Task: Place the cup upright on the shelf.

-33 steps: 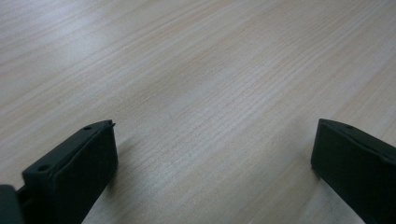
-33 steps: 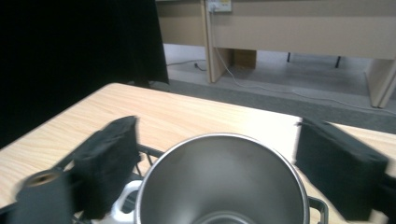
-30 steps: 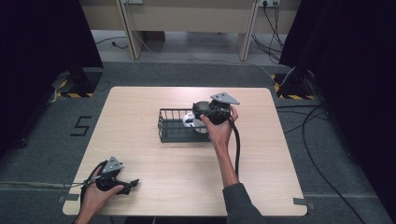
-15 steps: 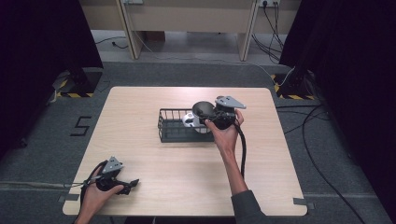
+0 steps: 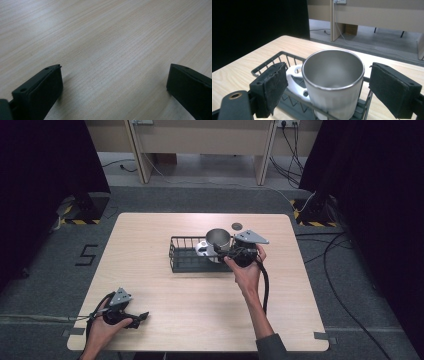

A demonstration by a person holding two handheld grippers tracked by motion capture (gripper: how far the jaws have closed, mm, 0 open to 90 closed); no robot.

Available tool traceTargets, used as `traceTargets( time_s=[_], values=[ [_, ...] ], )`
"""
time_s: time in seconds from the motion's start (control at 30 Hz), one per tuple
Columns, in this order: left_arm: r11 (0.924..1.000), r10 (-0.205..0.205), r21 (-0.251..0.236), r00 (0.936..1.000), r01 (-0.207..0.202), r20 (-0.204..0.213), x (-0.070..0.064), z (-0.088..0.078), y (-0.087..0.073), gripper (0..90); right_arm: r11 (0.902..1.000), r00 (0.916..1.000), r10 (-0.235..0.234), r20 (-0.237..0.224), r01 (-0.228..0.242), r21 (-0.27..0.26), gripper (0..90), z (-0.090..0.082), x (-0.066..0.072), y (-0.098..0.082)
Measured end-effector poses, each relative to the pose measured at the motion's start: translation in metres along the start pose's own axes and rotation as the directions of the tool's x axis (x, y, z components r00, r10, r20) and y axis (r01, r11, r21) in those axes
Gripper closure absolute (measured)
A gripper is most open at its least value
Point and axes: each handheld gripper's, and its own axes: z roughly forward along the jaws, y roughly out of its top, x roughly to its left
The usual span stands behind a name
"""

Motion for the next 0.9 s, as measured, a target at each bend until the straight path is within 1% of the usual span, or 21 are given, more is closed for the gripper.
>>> traceTargets(
  time_s=[0.07, 0.23, 0.47, 0.9],
  values=[
    [1.0000, 0.000, 0.000, 1.0000, 0.000, 0.000, 0.000, 0.000, 0.000, 0.0, 1.0000, 1.0000, -0.008, -0.002, 0.008, 0.004, 15.0, -0.004, 0.000, -0.003],
    [1.0000, 0.000, -0.001, 1.0000, 0.000, 0.000, 0.000, 0.000, 0.000, 0.0, 1.0000, 1.0000, -0.008, -0.004, 0.008, 0.005, 15.0, -0.008, 0.000, -0.007],
    [1.0000, 0.000, -0.001, 1.0000, 0.000, 0.000, 0.000, 0.000, 0.000, 0.0, 0.9998, 0.9996, -0.020, -0.019, 0.020, 0.007, 15.1, -0.016, 0.004, -0.011],
    [1.0000, 0.000, 0.000, 1.0000, 0.000, 0.000, 0.000, 0.000, 0.000, 0.0, 0.9997, 0.9992, -0.019, -0.034, 0.020, 0.012, 15.1, -0.027, 0.006, -0.021]
  ],
)
